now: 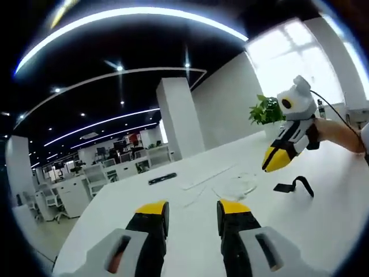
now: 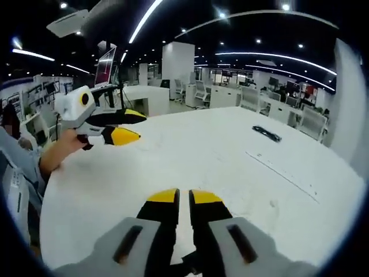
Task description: Peel open the Velcro strap on the desktop, arrange the wired earphones neatly onto it, and close the Velcro strap to secure them.
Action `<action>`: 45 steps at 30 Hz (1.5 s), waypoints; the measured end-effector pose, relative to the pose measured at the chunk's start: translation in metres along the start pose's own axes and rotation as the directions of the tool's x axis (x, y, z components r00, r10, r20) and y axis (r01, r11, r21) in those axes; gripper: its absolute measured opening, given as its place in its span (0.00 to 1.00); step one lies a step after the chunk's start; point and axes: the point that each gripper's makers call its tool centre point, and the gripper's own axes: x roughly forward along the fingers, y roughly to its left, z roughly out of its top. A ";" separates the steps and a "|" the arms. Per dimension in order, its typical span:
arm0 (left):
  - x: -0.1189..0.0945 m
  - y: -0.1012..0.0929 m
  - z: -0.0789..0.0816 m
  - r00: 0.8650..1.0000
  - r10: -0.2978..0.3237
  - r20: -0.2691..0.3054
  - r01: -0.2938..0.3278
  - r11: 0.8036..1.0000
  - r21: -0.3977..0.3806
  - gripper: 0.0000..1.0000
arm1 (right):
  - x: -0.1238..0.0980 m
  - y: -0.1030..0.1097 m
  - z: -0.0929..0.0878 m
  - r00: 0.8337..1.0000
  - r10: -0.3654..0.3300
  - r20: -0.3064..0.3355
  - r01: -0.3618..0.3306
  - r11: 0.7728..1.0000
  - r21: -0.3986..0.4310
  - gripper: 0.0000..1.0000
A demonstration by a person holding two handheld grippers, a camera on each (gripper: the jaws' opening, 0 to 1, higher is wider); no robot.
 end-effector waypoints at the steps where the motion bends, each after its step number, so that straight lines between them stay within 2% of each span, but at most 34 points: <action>1: 0.000 0.000 0.001 1.000 0.001 0.001 -0.001 1.000 -0.001 0.37 | 0.003 -0.002 0.001 1.000 -0.005 0.001 0.005 1.000 -0.003 0.09; 6: 0.000 -0.001 0.002 1.000 0.000 0.005 0.000 1.000 0.000 0.37 | 0.019 -0.008 0.001 1.000 -0.001 0.003 0.001 1.000 0.008 0.10; 17: 0.000 -0.001 0.005 1.000 0.000 0.009 0.000 1.000 0.004 0.37 | 0.047 -0.028 -0.005 0.999 -0.005 -0.038 0.006 0.999 0.039 0.11; 34: -0.003 -0.004 0.008 1.000 -0.016 0.018 0.016 1.000 0.005 0.37 | 0.076 -0.029 -0.011 0.999 -0.001 -0.052 0.005 0.997 0.074 0.14; 45: -0.001 -0.003 0.003 1.000 -0.014 0.006 0.014 1.000 0.007 0.37 | 0.093 -0.032 -0.015 0.999 -0.028 -0.046 0.031 0.998 0.054 0.14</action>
